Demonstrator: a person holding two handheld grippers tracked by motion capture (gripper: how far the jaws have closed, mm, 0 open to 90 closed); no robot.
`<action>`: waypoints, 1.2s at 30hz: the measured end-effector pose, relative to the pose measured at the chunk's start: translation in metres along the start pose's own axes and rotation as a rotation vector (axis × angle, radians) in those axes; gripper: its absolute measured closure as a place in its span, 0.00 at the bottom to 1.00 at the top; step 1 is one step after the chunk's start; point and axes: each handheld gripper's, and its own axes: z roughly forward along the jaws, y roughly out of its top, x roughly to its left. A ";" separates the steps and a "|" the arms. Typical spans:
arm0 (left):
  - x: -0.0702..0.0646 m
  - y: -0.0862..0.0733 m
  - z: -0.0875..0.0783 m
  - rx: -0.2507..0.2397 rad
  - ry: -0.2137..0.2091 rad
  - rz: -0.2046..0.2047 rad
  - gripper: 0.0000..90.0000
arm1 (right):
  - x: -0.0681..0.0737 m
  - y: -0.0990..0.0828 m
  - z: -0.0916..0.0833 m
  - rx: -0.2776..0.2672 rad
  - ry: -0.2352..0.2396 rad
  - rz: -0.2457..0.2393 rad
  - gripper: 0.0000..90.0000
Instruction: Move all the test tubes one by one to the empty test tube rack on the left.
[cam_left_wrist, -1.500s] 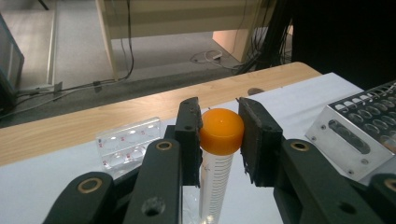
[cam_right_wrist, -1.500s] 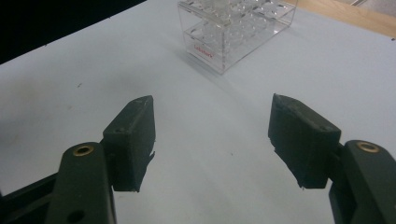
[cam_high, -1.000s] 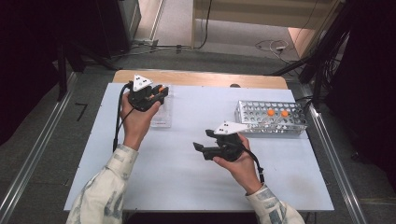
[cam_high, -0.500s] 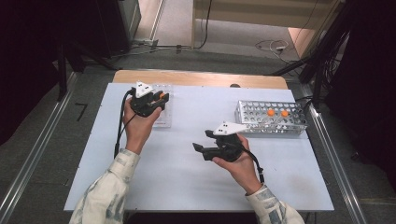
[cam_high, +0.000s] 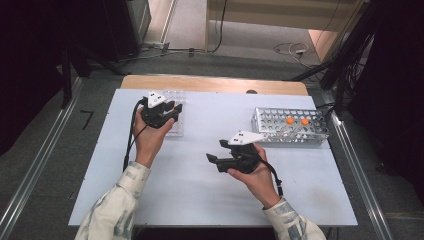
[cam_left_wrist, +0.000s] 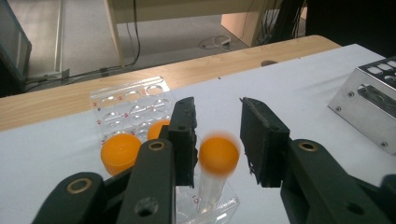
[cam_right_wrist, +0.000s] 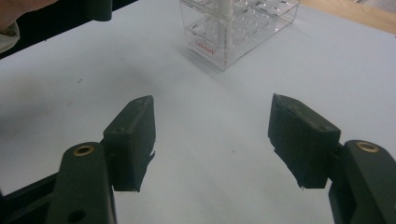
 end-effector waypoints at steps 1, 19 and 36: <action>0.000 0.000 -0.001 -0.003 -0.002 -0.001 0.71 | 0.000 0.000 0.000 0.000 0.000 0.000 0.34; -0.033 -0.015 -0.046 -0.013 -0.113 -0.096 0.23 | -0.008 -0.002 -0.009 -0.015 -0.026 0.025 0.27; -0.036 -0.042 -0.057 0.017 -0.122 -0.095 0.20 | -0.048 -0.024 -0.052 -0.061 -0.135 0.105 0.22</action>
